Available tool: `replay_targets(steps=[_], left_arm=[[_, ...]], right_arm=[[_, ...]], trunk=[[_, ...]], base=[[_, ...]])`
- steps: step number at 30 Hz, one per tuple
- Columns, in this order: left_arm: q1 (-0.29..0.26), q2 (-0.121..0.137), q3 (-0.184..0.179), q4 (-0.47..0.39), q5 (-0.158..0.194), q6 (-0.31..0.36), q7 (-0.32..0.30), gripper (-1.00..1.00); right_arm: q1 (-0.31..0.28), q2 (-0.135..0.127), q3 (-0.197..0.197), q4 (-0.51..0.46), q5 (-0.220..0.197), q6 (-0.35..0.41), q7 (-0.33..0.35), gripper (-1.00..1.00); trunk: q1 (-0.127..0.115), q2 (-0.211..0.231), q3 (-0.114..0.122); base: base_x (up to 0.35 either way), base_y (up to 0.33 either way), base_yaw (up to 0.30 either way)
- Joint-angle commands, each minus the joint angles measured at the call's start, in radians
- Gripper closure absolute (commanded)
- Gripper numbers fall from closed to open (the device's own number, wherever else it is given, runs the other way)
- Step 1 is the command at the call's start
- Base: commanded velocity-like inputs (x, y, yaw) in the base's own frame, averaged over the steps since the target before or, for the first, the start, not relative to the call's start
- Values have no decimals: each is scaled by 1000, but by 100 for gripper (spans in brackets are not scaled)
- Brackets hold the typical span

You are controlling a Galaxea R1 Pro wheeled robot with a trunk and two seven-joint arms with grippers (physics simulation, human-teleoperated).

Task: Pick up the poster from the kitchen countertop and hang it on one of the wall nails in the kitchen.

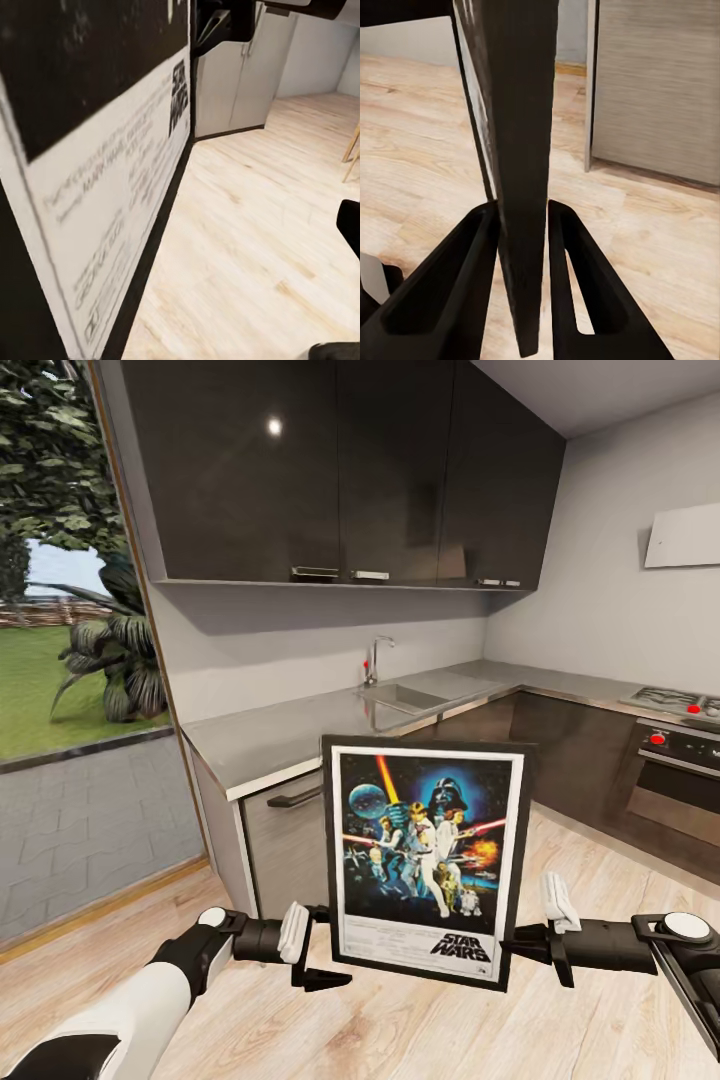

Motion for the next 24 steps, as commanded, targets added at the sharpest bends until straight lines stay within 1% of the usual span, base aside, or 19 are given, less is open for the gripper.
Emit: replay_targets(steps=[1, 4, 5, 6, 11, 14, 15, 17, 18, 20, 23, 24], left_arm=[[-1, 0, 2, -1, -4, -7, -2, -100], [-1, 8, 3, -1, -4, -5, 1, -100], [-1, 16, 3, -1, -3, -5, 1, -100], [-1, 35, 3, -1, -3, -4, 2, -100], [-1, 60, 3, -1, -2, -4, 3, -100], [-1, 70, 4, -1, -2, -4, 3, -100], [-1, 91, 5, -1, 2, -4, 2, -100], [-1, 103, 5, -1, 3, -4, 3, -100], [-1, 116, 6, -1, 4, -4, 2, -100], [-1, 129, 8, 0, 5, -5, 2, -100], [-1, 147, 24, 0, 5, -5, 2, -100], [-1, 157, 53, 2, 5, -5, 3, -100]], right_arm=[[-1, 0, -2, -1, 4, 14, 5, 100], [0, 0, -2, -1, 3, 14, 5, 100], [0, 0, -2, -1, 3, 14, 5, 100], [0, 0, -2, -1, 3, 14, 5, 100], [0, 0, -2, -1, 3, 13, 5, 100], [-1, 0, -2, -1, 3, 13, 5, 100], [0, 0, -2, -1, 3, 13, 5, 100], [0, 0, -2, -1, 3, 13, 5, 100], [0, 0, -2, -1, 3, 12, 5, 100], [0, 0, -2, -1, 3, 12, 5, 100], [0, 0, -3, -1, 2, 11, 5, 100], [0, -1, -5, 0, 2, 11, 5, 100]], trunk=[[0, -1, -1], [0, -1, -1], [0, -1, -1], [0, -1, -1], [0, -1, -1], [0, -1, -1], [0, -1, -1], [0, -1, -1], [0, -1, -1], [0, -1, -1], [0, -1, -1], [0, -1, -1]], base=[[0, 0, 0], [0, 0, 0], [0, 0, 0], [0, 0, 0], [0, 0, 0], [0, 0, 0], [0, 0, 0], [0, 0, 0], [0, 0, 0], [0, 0, 0], [0, 0, 0], [0, 0, 0]])
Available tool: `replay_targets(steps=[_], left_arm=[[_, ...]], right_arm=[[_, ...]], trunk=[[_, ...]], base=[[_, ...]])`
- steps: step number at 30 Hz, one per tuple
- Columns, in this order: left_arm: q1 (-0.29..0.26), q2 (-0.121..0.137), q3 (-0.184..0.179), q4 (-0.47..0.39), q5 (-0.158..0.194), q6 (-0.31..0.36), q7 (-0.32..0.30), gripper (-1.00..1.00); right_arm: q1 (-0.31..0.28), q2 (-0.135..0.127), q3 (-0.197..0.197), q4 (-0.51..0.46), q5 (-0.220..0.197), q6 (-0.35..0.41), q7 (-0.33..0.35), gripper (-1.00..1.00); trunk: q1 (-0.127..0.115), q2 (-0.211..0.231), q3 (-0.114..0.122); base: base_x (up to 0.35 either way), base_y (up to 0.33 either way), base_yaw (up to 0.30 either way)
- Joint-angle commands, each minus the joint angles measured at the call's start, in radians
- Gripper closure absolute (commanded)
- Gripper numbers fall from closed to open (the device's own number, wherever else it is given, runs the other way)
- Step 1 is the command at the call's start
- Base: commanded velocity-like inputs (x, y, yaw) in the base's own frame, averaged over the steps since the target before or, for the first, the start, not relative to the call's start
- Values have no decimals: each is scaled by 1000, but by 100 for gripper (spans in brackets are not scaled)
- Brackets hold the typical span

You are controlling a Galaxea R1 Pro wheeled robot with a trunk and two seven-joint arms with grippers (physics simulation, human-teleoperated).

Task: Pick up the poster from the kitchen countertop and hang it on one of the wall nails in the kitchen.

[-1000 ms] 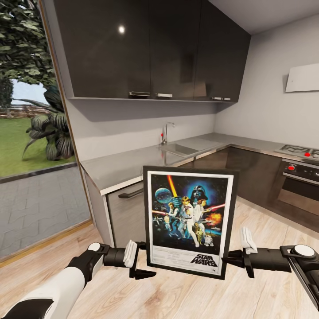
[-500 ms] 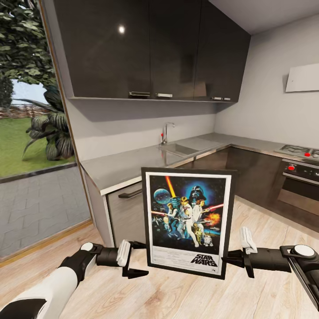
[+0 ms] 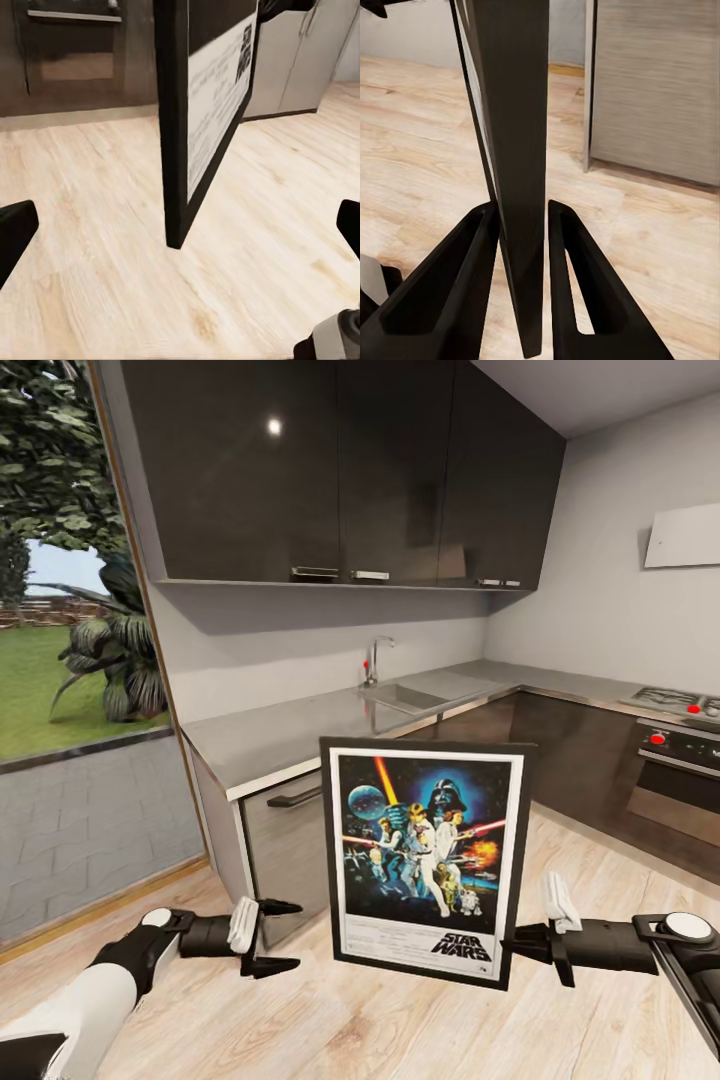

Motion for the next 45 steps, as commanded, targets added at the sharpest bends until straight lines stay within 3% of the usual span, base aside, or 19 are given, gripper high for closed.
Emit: replay_targets(steps=[1, 3, 7, 8, 12, 13, 14, 15, 16, 20, 21, 22, 23, 26, 34, 39, 45], left_arm=[[0, 5, 25, 3, -9, -6, -2, -100], [-1, 24, 46, 43, -9, -8, -1, -100], [-1, 91, 59, 119, -8, -11, 0, -100], [0, 108, 61, 171, -6, -13, 13, -100], [10, 120, 63, 243, 24, -40, 119, -100], [34, 122, 63, 256, 47, -60, 169, -100], [85, 124, 64, 267, 103, -82, 219, -100], [101, 125, 64, 269, 124, -87, 230, -100], [131, 125, 64, 272, 169, -95, 245, -100], [190, 125, 64, 275, 256, -103, 261, -100], [228, 125, 64, 277, 314, -106, 267, -100], [324, 135, 65, 277, 452, -111, 273, -100], [355, 149, 65, 277, 505, -112, 274, -100], [397, 159, 65, 277, 565, -113, 294, -100], [458, 164, 65, 279, 646, -113, 390, -100], [482, 165, 65, 279, 667, -112, 405, -100], [505, 163, 64, 279, 674, -109, 410, -100]], right_arm=[[-1, 0, -3, -1, 4, 12, 6, 100], [-1, 0, -7, -1, 3, 14, 6, 100], [-1, 0, -11, 0, 3, 16, 5, 100], [-1, 0, -11, 0, 3, 16, 5, 100], [-1, 0, -14, 0, 3, 18, 4, 100], [-1, 0, -20, 0, 3, 19, 4, 100], [-1, 0, -35, 0, 3, 20, 4, 100], [-1, 0, -39, 0, 3, 21, 4, 100], [-1, 0, -45, 0, 3, 21, 4, 100], [-1, 0, -52, 0, 3, 21, 4, 100], [0, 0, -55, -1, 3, 21, 5, 100], [-1, 0, -57, -1, 3, 22, 5, 100], [-1, 0, -59, -1, 3, 22, 5, 100], [0, 0, -62, -2, 2, 22, 5, 100], [-1, 0, -64, -2, 2, 23, 6, 100], [-1, 0, -65, -2, 2, 23, 6, 100], [0, 0, -101, -1, 2, 23, 6, 100]], trunk=[[0, -1, -1], [0, -1, -1], [0, -1, -1], [0, -1, -1], [0, -1, -1], [0, -1, -1], [0, -1, -1], [0, -1, -1], [0, -1, -1], [0, -1, -1], [0, -1, -1], [0, -1, -1], [0, -1, -1], [0, -1, -1], [0, -1, -1], [0, -1, -1], [0, -1, -1]], base=[[0, 0, 0], [0, 0, 0], [0, 0, 0], [0, 0, 0], [0, 0, 0], [0, 0, 0], [0, 0, 0], [0, 0, 0], [0, 0, 0], [0, 0, 0], [0, 0, 0], [0, 0, 0], [0, 0, 0], [0, 0, 0], [0, 0, 0], [0, 0, 0], [0, 0, 0]])
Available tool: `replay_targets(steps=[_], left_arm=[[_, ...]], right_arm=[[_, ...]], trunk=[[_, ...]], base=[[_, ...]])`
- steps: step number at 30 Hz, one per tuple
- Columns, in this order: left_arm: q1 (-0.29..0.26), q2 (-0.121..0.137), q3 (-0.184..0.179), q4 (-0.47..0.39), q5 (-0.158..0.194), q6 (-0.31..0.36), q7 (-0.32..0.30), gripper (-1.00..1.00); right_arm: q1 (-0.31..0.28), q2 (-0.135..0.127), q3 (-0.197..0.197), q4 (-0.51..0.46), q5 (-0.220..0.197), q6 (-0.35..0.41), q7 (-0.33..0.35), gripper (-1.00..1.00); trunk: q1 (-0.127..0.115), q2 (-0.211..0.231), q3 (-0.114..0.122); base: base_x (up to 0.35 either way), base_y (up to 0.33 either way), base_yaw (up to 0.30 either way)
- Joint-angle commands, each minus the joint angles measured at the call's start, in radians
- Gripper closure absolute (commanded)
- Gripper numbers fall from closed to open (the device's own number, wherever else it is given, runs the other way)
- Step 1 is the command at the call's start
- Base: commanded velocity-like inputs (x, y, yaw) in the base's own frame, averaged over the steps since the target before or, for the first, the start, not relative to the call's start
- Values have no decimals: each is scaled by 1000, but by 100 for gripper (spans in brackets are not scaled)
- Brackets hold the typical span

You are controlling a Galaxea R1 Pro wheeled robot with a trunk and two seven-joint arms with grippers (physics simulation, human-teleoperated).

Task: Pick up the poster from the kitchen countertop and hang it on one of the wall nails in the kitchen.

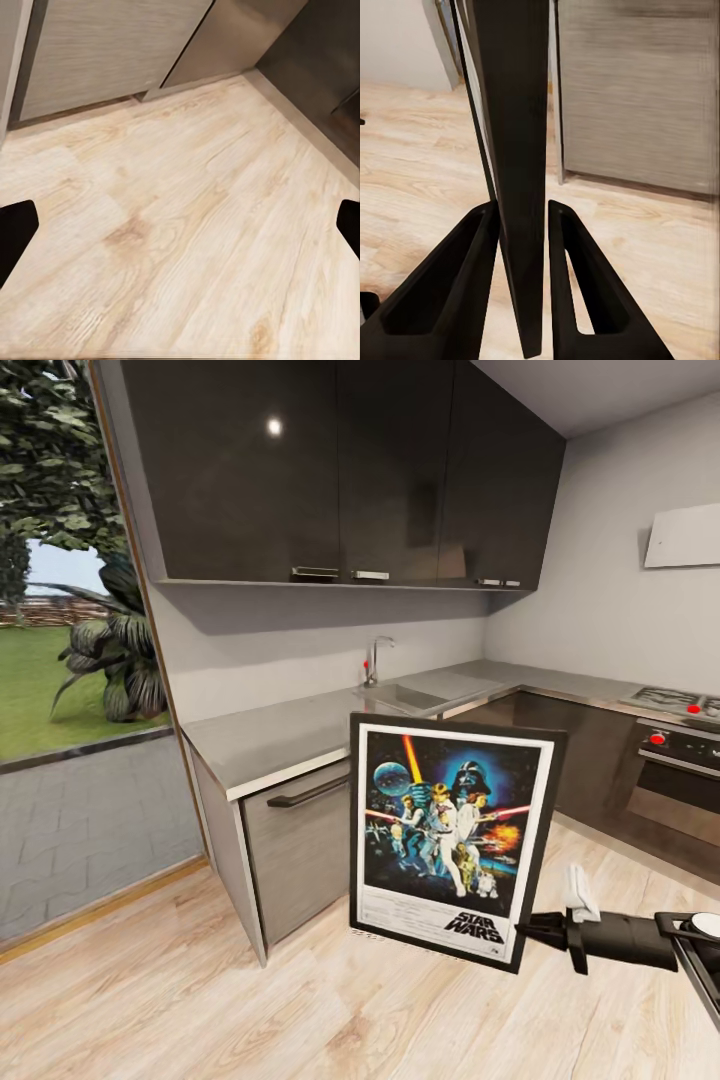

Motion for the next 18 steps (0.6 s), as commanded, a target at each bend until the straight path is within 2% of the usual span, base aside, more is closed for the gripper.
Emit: replay_targets(steps=[1, 18], left_arm=[[1, 0, 8, 1, -6, -3, -3, -100], [3, -3, 8, 1, -5, -3, -2, -100]], right_arm=[[-1, 0, -6, -1, 4, 12, 6, 100], [-1, 0, -11, -1, 3, 12, 7, 100]], trunk=[[0, -1, -1], [0, -1, -10]], base=[[0, 0, 0], [0, 0, 0]])
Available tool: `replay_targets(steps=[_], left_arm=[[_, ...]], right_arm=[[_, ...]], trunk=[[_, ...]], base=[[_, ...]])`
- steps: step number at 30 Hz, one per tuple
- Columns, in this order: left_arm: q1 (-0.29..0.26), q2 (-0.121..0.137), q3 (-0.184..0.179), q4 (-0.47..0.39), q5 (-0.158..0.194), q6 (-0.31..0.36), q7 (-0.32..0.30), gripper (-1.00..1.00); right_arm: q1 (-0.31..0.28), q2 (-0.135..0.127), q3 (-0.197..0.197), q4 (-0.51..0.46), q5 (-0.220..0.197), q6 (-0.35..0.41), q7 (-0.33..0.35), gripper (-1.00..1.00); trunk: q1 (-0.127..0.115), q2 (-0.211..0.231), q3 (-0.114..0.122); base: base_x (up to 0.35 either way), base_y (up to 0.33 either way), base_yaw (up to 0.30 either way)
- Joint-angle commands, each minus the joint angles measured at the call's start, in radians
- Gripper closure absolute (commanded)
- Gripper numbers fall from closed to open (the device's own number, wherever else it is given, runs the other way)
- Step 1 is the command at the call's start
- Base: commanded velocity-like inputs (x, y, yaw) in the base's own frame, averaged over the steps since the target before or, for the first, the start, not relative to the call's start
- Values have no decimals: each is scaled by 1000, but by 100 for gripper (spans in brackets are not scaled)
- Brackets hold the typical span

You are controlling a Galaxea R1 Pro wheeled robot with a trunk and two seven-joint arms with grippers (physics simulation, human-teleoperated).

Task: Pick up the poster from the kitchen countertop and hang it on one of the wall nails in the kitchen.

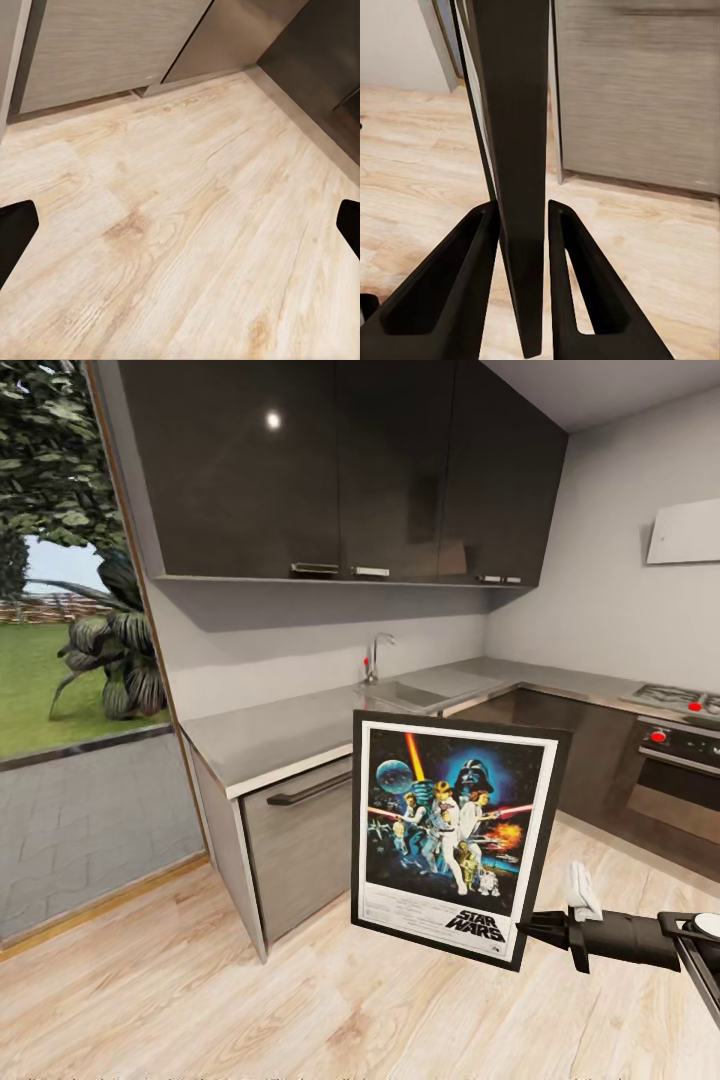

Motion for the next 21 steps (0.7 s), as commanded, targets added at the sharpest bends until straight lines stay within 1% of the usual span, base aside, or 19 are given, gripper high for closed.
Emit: replay_targets(steps=[1, 4, 5, 7, 9, 15, 21], left_arm=[[-1, 0, 8, 1, -6, -4, -4, -100], [-1, 0, 8, 0, -6, -4, -3, -100], [-1, 1, 8, 0, -5, -4, -3, -100], [-1, 0, 8, 0, -6, -4, -3, -100], [-1, 0, 8, 0, -5, -4, -3, -100], [-1, 0, 8, 0, -5, -4, -2, -100], [-1, 0, 8, 0, -5, -4, -2, -100]], right_arm=[[-1, 0, -2, -1, 4, 12, 6, 100], [-1, 0, -2, -1, 4, 12, 8, 100], [-1, 0, -2, -1, 4, 12, 20, 100], [-1, 0, -3, -1, -7, 12, 57, 100], [-1, 0, -3, -1, -23, 12, 69, 100], [-1, 0, -2, -1, -41, 12, 80, 100], [-1, 0, -2, -1, -45, 12, 82, 100]], trunk=[[0, -1, -3], [0, -1, -7], [-4, 6, -6], [-12, 20, 0], [-19, 34, 5], [-42, 76, 23], [-65, 118, 42]], base=[[0, 0, 0], [0, 0, 0], [0, 0, 0], [0, 0, 0], [0, 0, 0], [0, 0, 0], [0, 0, 0]])
